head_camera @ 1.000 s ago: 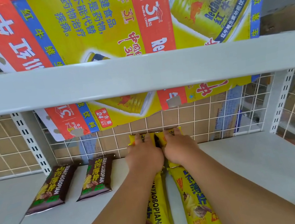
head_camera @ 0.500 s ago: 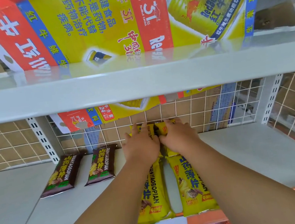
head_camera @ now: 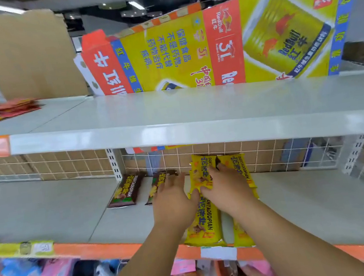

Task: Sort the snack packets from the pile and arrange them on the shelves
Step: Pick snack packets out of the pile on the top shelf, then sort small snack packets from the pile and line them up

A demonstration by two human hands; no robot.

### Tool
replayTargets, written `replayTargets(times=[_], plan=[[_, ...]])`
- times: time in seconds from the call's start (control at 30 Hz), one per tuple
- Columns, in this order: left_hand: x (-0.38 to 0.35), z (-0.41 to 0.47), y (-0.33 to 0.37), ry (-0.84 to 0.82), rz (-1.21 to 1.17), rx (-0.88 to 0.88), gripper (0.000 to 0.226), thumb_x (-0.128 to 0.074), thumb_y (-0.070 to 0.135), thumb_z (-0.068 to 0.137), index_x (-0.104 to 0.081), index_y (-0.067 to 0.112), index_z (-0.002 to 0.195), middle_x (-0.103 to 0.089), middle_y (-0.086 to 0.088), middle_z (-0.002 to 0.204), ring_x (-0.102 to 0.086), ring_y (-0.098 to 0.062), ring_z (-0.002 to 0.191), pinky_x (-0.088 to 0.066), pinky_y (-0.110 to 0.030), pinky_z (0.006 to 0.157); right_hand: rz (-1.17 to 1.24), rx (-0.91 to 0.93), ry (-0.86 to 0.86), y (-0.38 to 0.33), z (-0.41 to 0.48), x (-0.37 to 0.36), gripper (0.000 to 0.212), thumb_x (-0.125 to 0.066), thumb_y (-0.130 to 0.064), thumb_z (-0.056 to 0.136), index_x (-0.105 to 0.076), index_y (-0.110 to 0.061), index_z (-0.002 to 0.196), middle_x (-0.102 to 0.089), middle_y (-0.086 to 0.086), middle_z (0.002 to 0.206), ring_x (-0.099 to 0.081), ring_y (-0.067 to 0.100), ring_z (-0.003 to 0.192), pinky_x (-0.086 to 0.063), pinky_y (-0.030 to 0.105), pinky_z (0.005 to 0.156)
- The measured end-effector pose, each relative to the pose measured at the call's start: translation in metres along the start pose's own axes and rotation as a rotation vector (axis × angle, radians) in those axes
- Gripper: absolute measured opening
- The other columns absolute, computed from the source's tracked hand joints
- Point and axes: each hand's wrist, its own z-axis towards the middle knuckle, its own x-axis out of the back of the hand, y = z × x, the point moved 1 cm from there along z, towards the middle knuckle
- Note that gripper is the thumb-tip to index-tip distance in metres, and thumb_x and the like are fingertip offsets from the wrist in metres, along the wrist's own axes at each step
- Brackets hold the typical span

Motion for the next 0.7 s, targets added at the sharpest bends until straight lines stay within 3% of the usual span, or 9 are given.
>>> replayTargets(times=[0.17,0.4,0.6,0.7], plan=[[0.046,-0.049,-0.041,0.095,0.025,0.14,0.068,-0.043,0.063,0.086,-0.044,0.035,0.149,-0.053,0.003,0.143,-0.052,-0.024,0.125,-0.049,-0.038,0.092,-0.003,0.204,-0.028,-0.059,-0.025,0.005,0.062,-0.053,-0.061,0.083,-0.052,-0.028,0.135,-0.055,0.003,0.138,-0.055,0.028,0.121,-0.051,0.039,0.094],[0.143,-0.12,-0.123,0.238,0.111,0.301,0.079,-0.03,0.068,0.081,-0.043,0.032,0.15,-0.051,0.005,0.145,-0.051,-0.024,0.125,-0.045,-0.038,0.1,0.09,0.449,-0.024,-0.18,-0.073,0.023,0.059,-0.057,-0.057,0.083,-0.057,-0.025,0.133,-0.06,0.002,0.129,-0.058,0.027,0.117,-0.05,0.037,0.093],[0.24,-0.174,-0.196,0.374,0.176,0.36,0.076,-0.037,0.066,0.082,-0.043,0.033,0.151,-0.05,0.006,0.147,-0.049,-0.02,0.129,-0.045,-0.036,0.102,0.231,0.577,-0.017,-0.289,-0.12,0.054,0.059,-0.058,-0.051,0.082,-0.057,-0.022,0.134,-0.056,0.003,0.13,-0.056,0.027,0.122,-0.048,0.037,0.096],[0.298,-0.192,-0.227,0.46,0.181,0.36,0.076,-0.036,0.066,0.081,-0.044,0.034,0.15,-0.05,0.007,0.147,-0.049,-0.02,0.13,-0.045,-0.037,0.104,0.286,0.611,0.011,-0.344,-0.139,0.08,0.063,-0.061,-0.048,0.084,-0.053,-0.023,0.141,-0.051,0.004,0.143,-0.051,0.027,0.13,-0.044,0.036,0.104]])
